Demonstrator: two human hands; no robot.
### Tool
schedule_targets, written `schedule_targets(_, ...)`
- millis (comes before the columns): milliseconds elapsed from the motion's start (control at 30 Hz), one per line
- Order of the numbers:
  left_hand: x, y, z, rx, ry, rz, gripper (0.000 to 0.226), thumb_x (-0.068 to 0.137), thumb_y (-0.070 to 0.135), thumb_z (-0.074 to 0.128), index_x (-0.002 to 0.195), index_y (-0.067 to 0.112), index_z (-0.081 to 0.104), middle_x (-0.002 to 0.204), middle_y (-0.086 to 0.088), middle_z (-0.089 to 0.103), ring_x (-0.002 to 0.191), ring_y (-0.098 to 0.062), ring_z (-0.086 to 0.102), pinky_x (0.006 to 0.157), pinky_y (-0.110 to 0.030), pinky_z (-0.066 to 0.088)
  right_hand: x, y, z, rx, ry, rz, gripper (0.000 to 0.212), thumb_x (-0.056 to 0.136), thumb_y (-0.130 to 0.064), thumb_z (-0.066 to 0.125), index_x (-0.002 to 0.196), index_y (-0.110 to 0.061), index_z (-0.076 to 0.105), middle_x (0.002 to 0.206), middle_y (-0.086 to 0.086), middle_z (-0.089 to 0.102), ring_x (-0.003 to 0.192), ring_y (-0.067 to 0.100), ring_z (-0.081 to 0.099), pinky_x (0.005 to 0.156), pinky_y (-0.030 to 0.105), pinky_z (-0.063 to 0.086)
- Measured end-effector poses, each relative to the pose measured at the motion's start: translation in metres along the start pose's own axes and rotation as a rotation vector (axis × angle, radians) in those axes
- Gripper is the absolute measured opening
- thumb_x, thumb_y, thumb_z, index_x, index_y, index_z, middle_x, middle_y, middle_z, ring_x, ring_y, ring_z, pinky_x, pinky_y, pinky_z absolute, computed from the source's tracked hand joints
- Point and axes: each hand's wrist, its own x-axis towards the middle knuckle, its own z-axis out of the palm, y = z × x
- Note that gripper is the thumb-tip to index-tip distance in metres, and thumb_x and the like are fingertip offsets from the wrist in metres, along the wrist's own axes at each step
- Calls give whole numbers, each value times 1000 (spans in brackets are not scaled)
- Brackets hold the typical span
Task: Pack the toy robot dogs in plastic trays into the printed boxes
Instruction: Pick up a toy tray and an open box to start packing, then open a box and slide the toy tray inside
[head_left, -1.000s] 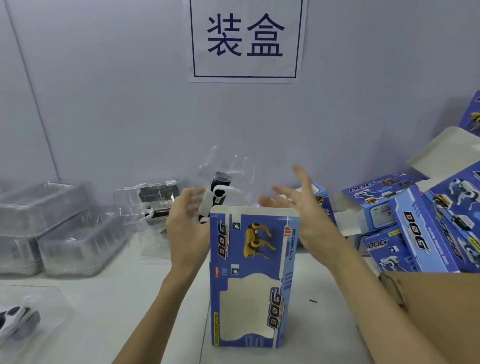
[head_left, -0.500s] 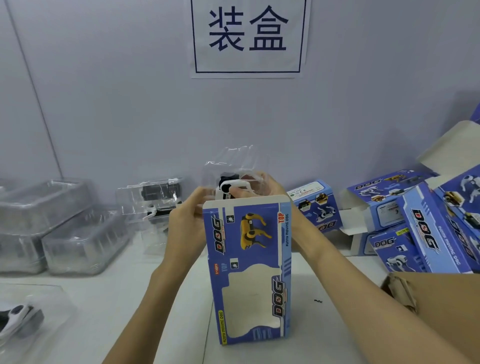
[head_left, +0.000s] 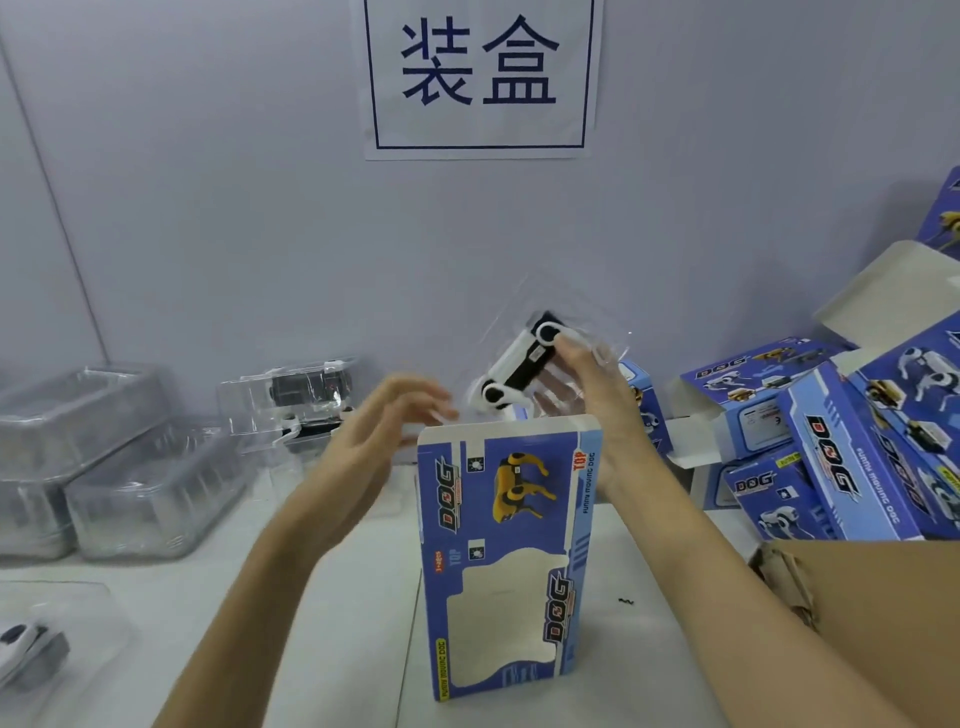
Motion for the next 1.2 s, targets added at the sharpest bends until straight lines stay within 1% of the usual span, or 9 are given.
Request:
schedule_targets(67, -10, 7, -17, 80, -448, -71, 81, 83, 50, 83, 150, 27, 44, 155, -3, 51, 145, -27, 48, 114, -50, 41, 0, -11, -1, 22, 47, -29, 53, 88, -33, 81, 136, -18, 62, 125, 10, 74, 117, 27, 71, 85, 36, 60)
schedule_targets(133, -14, 6, -20, 258, -638, -200, 96, 80, 45, 89, 155, 44, 30, 163, 8, 42, 152, -21, 39, 121, -50, 38, 1, -24, -1, 80, 69, -42, 56, 90, -36, 78, 139, -14, 62, 130, 12, 72, 110, 24, 71, 74, 31, 60)
schedule_targets(267, -9, 0, -7, 269, -463, -257, 86, 84, 26, 88, 146, 54, 34, 147, 9, 59, 139, -20, 55, 113, -51, 49, -6, -48, 5, 192, -55, -1, 40, 91, -44, 74, 119, -17, 70, 124, 8, 73, 105, 25, 68, 73, 34, 60)
schedule_targets(400, -8, -5, -2, 253, -439, -241, 89, 83, 25, 87, 148, 47, 31, 145, 6, 60, 136, -23, 58, 108, -42, 54, -14, -53, 17, 223, -172, 150, 57, 85, -47, 78, 130, -13, 69, 121, 7, 73, 112, 30, 67, 93, 57, 57)
schedule_targets(633, -10, -11, -5, 217, -413, -265, 88, 89, 9, 83, 150, 31, 23, 144, 2, 61, 135, -24, 59, 107, -37, 55, -19, -49, 12, -25, -297, 316, 53, 86, -40, 76, 132, -16, 70, 132, 9, 71, 120, 26, 70, 98, 42, 59)
schedule_targets(767, -11, -16, -8, 118, -367, -321, 87, 90, 0, 77, 150, 17, 16, 136, 2, 67, 122, -24, 69, 88, -27, 61, -14, -60, -6, -77, -289, 262, 38, 90, -34, 74, 124, -16, 73, 120, 7, 75, 104, 24, 76, 81, 37, 63)
schedule_targets(900, -10, -20, -8, 93, -346, -343, 82, 91, 0, 75, 145, 25, 19, 132, 6, 69, 114, -22, 72, 79, -29, 63, -11, -68, -19, -215, -324, 266, 36, 88, -37, 76, 120, -20, 76, 119, 8, 76, 106, 27, 76, 84, 44, 63)
schedule_targets(1067, -8, -23, -4, 67, -360, -273, 71, 90, -4, 76, 135, 21, 27, 139, -12, 63, 124, -39, 65, 95, -55, 60, -17, -72, -15, -357, -430, 179, 34, 87, -40, 75, 116, -24, 80, 121, 6, 76, 109, 24, 75, 78, 34, 62)
schedule_targets(1200, -6, -24, 2, 41, -361, -224, 70, 90, -5, 76, 133, 28, 33, 142, -17, 59, 128, -45, 61, 101, -64, 54, -19, -71, -9, -482, -488, 139, 32, 91, -36, 73, 120, -24, 75, 125, 6, 74, 116, 26, 72, 87, 44, 63)
